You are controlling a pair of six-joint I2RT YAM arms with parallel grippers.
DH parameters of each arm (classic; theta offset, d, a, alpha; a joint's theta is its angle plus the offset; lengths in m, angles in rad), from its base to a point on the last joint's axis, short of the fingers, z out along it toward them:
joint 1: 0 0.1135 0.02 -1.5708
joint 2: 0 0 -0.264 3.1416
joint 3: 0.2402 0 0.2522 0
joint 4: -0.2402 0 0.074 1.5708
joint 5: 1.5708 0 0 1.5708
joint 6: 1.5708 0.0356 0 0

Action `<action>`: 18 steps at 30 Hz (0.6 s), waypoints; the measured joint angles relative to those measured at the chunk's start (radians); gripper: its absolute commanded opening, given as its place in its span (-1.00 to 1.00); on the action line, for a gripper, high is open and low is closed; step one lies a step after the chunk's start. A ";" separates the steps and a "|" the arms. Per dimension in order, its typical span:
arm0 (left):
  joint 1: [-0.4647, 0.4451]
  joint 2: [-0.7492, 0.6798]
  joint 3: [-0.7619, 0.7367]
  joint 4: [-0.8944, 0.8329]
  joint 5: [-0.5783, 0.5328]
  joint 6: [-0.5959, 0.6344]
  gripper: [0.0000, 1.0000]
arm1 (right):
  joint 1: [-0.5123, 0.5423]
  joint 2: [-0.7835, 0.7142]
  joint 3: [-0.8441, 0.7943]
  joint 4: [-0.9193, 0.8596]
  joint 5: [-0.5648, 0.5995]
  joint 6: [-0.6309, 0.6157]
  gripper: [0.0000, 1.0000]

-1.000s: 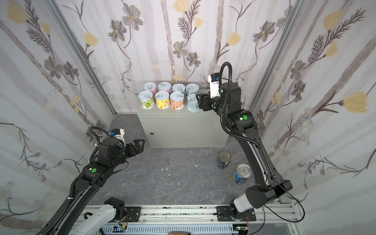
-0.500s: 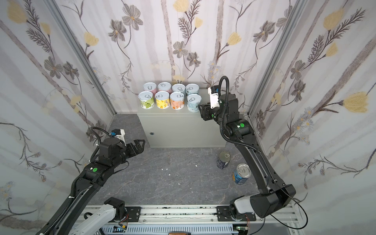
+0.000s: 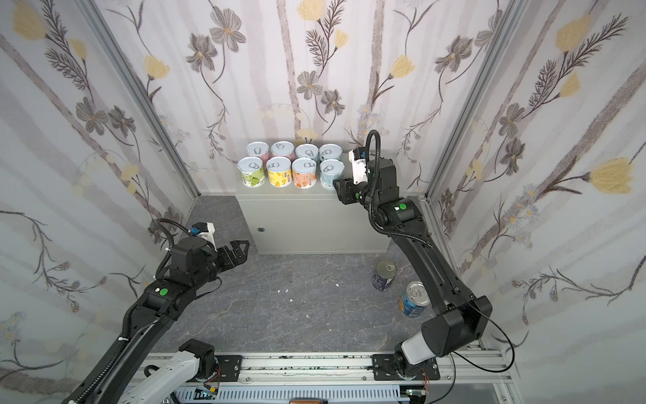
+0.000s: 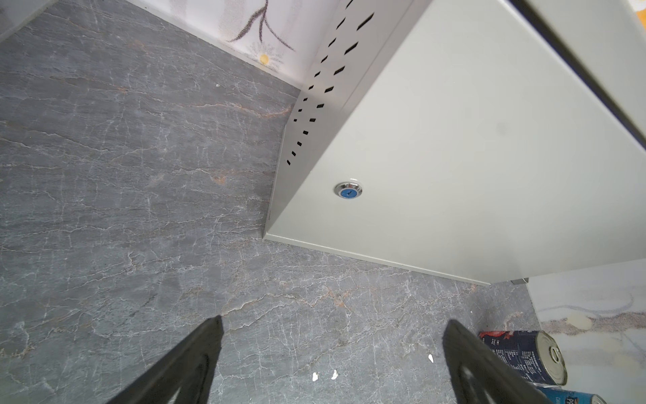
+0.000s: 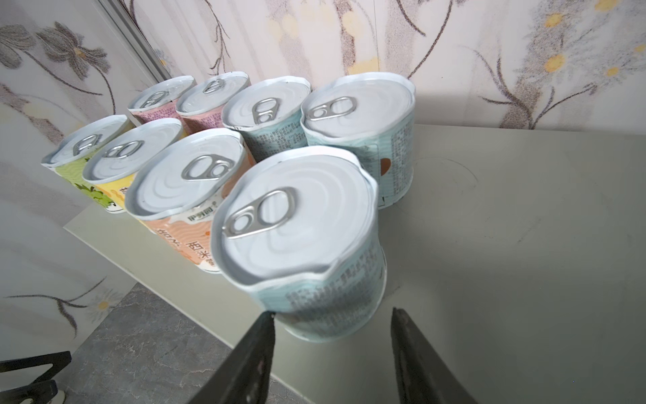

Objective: Place and organize the canned foods onto the counter
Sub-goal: 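Draw the open right gripper back and down toward the floor cans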

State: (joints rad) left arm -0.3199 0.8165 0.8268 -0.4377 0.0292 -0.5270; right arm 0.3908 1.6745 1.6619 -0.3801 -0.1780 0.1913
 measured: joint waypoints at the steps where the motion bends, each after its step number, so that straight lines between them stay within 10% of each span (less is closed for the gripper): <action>1: 0.000 0.000 -0.001 0.000 0.000 0.000 1.00 | 0.000 0.005 0.002 0.002 -0.003 0.002 0.09; 7: 0.000 0.000 -0.001 0.000 0.000 0.000 1.00 | 0.000 0.024 0.019 0.001 -0.014 0.003 0.10; 18: -0.005 0.002 -0.012 0.000 0.000 -0.009 1.00 | 0.000 -0.129 -0.055 0.011 -0.021 0.013 0.79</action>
State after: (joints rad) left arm -0.3252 0.8185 0.8150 -0.4377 0.0296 -0.5358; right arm 0.3908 1.5459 1.6066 -0.3687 -0.1989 0.2039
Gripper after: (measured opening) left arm 0.997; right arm 0.876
